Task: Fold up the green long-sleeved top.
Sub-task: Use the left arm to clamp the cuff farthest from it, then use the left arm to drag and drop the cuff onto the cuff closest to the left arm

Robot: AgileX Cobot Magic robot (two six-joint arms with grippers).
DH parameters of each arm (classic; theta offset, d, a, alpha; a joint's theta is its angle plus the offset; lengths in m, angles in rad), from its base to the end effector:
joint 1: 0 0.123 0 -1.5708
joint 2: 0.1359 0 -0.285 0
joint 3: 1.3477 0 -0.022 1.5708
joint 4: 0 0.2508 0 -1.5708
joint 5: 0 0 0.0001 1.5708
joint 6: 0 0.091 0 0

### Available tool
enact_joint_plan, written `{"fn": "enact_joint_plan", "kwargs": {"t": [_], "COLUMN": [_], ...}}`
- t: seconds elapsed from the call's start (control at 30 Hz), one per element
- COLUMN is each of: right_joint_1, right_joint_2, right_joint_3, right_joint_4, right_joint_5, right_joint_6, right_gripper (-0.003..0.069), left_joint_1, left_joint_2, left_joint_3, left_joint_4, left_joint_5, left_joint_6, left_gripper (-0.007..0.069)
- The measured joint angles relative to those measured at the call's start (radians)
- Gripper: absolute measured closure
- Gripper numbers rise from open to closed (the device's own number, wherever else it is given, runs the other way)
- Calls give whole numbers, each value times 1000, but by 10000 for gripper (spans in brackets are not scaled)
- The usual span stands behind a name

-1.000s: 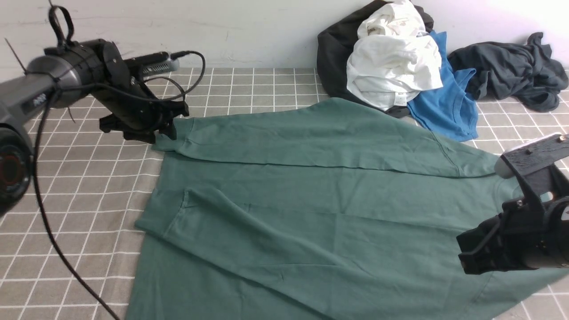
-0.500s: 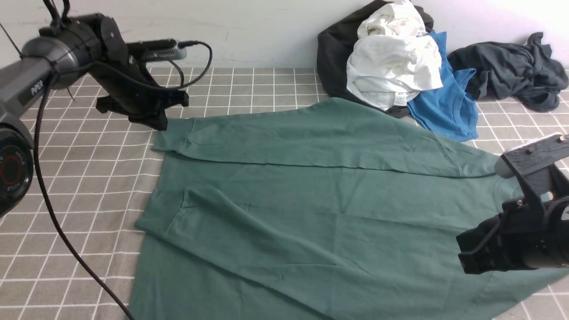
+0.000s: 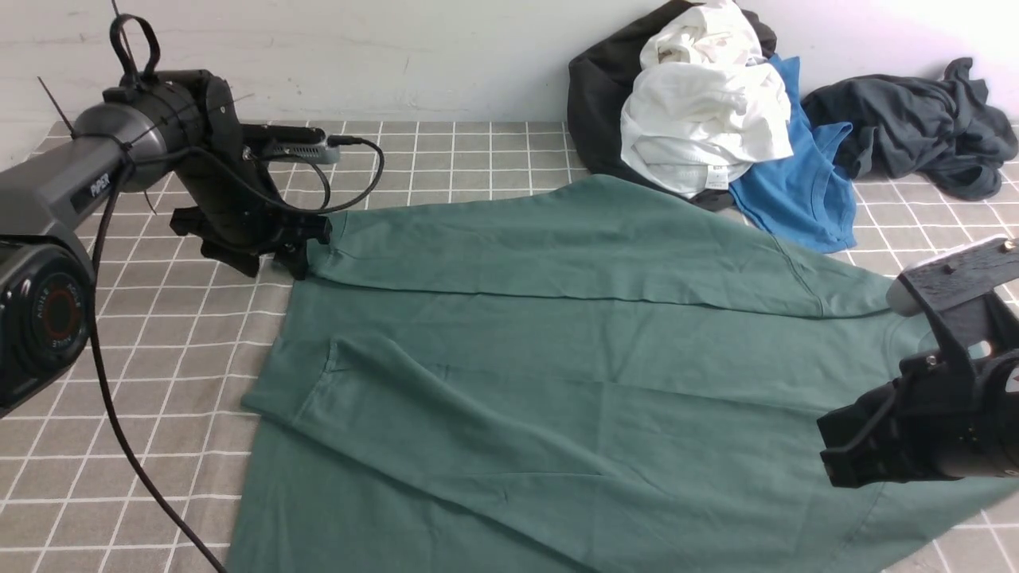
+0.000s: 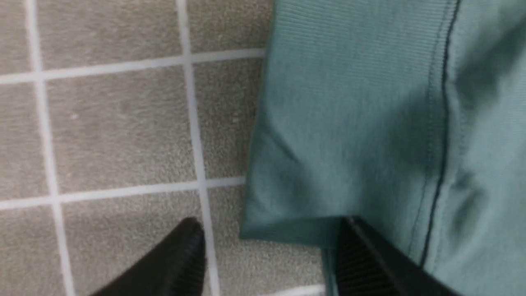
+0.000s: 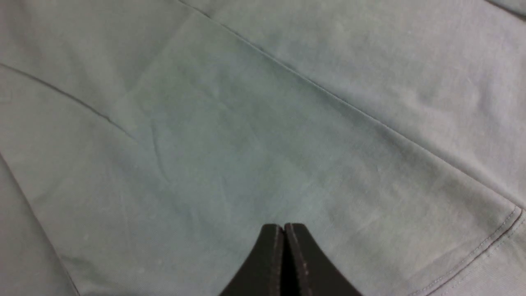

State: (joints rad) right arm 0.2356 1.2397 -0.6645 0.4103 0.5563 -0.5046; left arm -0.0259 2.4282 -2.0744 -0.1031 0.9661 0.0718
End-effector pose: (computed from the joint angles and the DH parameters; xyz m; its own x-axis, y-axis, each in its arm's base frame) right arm 0.2134 0.0710 0.2292 -0.7614 -0.3338 -0.5557 -0.4573 0.8842 0.0956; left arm 0.5163 -0.0211 0.1482 -0.9415 0.0374 -0.3351 0.0664 0.9949 -0.0754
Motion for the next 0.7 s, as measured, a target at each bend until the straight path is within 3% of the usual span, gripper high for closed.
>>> {"fn": "enact_joint_plan", "kwargs": {"t": [0.1,0.2,0.27,0.4,0.57,0.7], "right_joint_1": [0,0,0,0,0,0], "right_joint_2": [0,0,0,0,0,0], "right_joint_3": [0,0,0,0,0,0], "right_joint_4": [0,0,0,0,2,3], "right_joint_5": [0,0,0,0,1,5], "right_joint_6": [0,0,0,0,0,0], "right_gripper": [669,669,669,669,669,669], "left_joint_1": [1,1,1,0,0,-2], "left_joint_2": [5,5,1,-20,-146,-244], "left_joint_3": [-6,-6,-6,-2,2,38], "left_joint_4": [-35,-61,-72,-69,-70,-74], "left_joint_5": [0,2,5,39,225,244], "left_joint_6": [49,88,97,100,137,137], "left_gripper": [344,526,589,609,609,609]}}
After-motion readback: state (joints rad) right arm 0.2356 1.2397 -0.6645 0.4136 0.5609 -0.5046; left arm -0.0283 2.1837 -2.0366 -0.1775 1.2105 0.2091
